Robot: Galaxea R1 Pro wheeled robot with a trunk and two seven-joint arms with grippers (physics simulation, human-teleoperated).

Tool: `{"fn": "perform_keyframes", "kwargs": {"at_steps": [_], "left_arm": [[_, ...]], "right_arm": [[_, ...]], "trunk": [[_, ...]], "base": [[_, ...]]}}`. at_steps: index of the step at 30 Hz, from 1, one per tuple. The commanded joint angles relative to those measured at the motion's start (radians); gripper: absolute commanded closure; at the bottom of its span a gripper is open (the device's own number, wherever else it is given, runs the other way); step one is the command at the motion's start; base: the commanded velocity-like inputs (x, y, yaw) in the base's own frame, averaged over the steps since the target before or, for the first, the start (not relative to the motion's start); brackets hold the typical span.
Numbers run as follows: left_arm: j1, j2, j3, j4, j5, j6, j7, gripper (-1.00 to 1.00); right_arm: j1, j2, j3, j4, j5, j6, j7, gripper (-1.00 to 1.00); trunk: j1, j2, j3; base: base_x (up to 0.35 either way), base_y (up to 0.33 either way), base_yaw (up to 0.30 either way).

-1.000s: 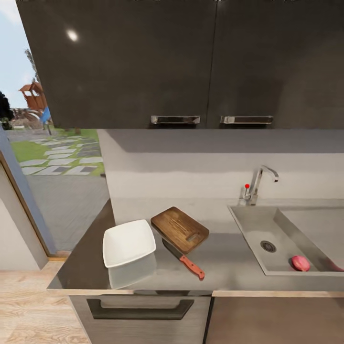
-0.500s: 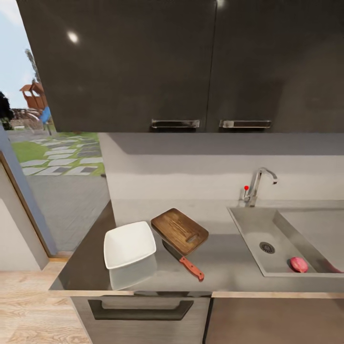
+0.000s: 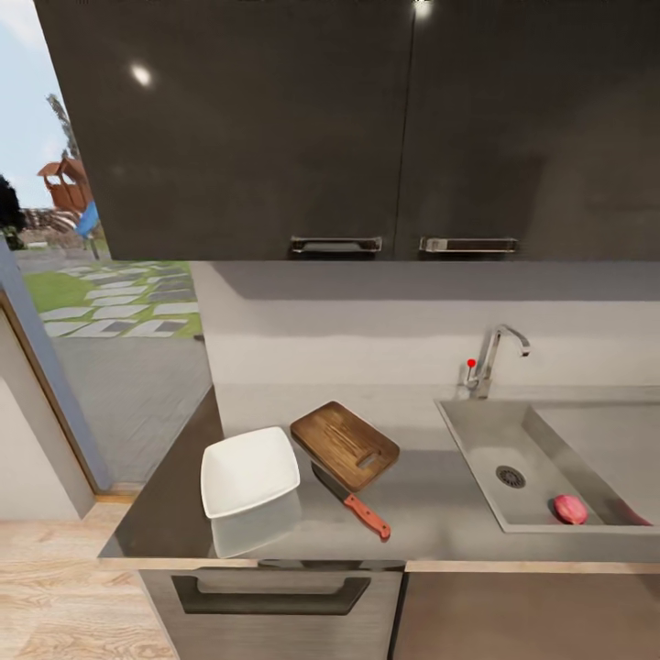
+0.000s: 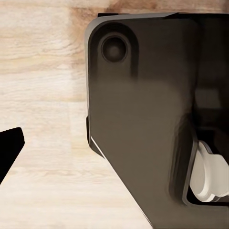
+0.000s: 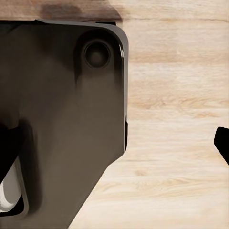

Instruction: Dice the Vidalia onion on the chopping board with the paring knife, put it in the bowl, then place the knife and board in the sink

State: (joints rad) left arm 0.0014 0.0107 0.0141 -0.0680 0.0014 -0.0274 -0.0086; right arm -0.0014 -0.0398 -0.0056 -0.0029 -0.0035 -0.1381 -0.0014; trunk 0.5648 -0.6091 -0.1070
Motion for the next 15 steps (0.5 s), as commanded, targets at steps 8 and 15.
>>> {"fn": "perform_keyframes", "kwargs": {"at_steps": [8,15], "left_arm": [[0.0,0.0,0.001,-0.001,0.0,-0.002,-0.001,-1.0],[0.0,0.0,0.001,-0.001,0.0,-0.002,-0.001,-1.0]], "right_arm": [[0.0,0.0,0.0,0.0,0.0,-0.003,0.0,-1.0],[0.0,0.0,0.001,0.0,-0.001,-0.003,0.0,-1.0]], "trunk": [[-0.03,0.055,0.024],[-0.057,0.104,0.046]], "base": [[0.007,0.029,0.0],[0.025,0.044,0.0]]}}
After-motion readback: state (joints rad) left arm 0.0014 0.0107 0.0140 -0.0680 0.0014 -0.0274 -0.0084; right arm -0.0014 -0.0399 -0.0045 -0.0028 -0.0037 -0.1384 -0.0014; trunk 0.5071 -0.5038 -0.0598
